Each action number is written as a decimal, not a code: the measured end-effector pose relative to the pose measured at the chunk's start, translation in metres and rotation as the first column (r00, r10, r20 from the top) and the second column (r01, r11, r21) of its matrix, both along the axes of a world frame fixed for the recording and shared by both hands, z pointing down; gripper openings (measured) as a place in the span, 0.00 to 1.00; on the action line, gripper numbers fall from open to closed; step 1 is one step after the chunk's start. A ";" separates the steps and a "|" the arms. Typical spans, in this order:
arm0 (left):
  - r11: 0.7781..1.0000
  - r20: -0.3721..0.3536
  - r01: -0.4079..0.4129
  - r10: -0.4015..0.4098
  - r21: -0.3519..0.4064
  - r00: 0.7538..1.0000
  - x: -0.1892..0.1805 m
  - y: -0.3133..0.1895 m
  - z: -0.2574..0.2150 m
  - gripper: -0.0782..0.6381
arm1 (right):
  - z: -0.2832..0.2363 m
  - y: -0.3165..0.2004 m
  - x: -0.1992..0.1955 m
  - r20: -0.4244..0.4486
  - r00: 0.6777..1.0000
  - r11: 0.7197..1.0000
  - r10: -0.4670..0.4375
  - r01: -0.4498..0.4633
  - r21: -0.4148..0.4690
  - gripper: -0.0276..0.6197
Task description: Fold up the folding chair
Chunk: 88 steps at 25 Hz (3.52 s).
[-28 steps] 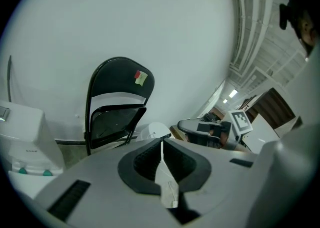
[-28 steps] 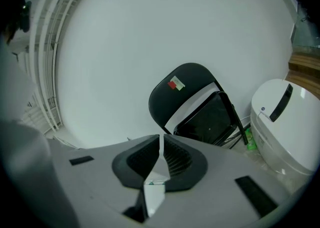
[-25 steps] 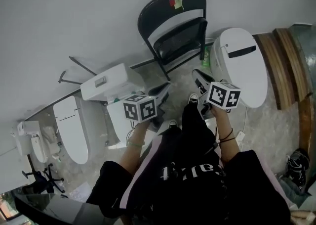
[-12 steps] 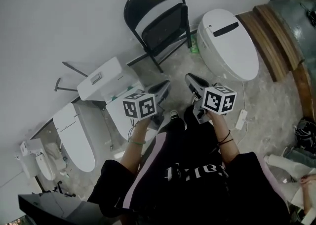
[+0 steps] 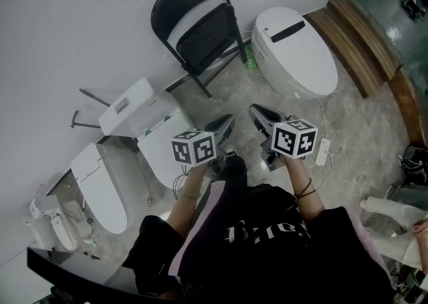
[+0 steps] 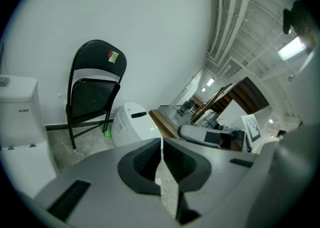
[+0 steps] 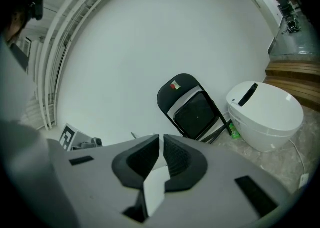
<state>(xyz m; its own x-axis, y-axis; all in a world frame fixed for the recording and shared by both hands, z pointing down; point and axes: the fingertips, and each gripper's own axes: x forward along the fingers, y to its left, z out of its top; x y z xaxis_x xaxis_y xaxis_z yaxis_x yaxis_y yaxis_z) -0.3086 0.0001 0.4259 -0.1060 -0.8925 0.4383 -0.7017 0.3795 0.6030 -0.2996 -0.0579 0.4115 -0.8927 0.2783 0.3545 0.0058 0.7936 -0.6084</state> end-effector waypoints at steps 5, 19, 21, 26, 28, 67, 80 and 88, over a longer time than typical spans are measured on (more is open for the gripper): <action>1.000 0.002 0.002 -0.002 0.012 1.000 0.068 -0.010 0.002 0.13 | 0.005 -0.012 0.076 -0.014 1.000 1.000 0.014 -0.013 0.027 0.10; 0.999 0.050 0.028 -0.027 -0.016 0.998 0.219 0.014 0.000 0.13 | 0.014 0.019 0.223 0.002 1.000 1.000 -0.015 0.015 -0.017 0.10; 0.999 0.058 0.037 -0.036 -0.018 0.998 0.227 0.025 -0.001 0.13 | 0.014 0.033 0.228 0.003 0.999 0.999 -0.035 0.035 -0.012 0.10; 0.999 0.110 0.044 -0.044 -0.002 0.993 0.232 0.045 -0.011 0.13 | 0.010 0.055 0.236 0.013 0.998 0.998 -0.055 0.055 0.011 0.10; 0.999 0.134 0.034 -0.034 0.000 0.990 0.236 0.051 -0.014 0.13 | 0.006 0.061 0.239 0.022 0.999 0.999 -0.050 0.050 0.016 0.10; 0.985 0.105 -0.118 0.106 0.123 0.989 0.327 0.274 -0.028 0.13 | -0.023 0.302 0.320 0.032 0.998 0.990 0.048 -0.052 0.133 0.10; 0.986 0.101 -0.099 0.085 0.137 0.991 0.340 0.242 -0.034 0.13 | -0.028 0.263 0.340 0.034 0.998 0.984 0.048 -0.053 0.173 0.10; 0.988 0.091 -0.073 0.061 0.134 0.994 0.344 0.230 -0.030 0.13 | -0.021 0.245 0.349 0.022 0.998 0.985 0.060 -0.063 0.162 0.10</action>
<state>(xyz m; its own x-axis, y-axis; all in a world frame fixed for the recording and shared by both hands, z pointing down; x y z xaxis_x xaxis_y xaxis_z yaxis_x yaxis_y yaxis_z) 0.0354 0.2298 0.3964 -0.0762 -0.9498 0.3033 -0.7745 0.2480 0.5820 0.0496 0.1874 0.3902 -0.9127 0.1625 0.3750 -0.0368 0.8811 -0.4715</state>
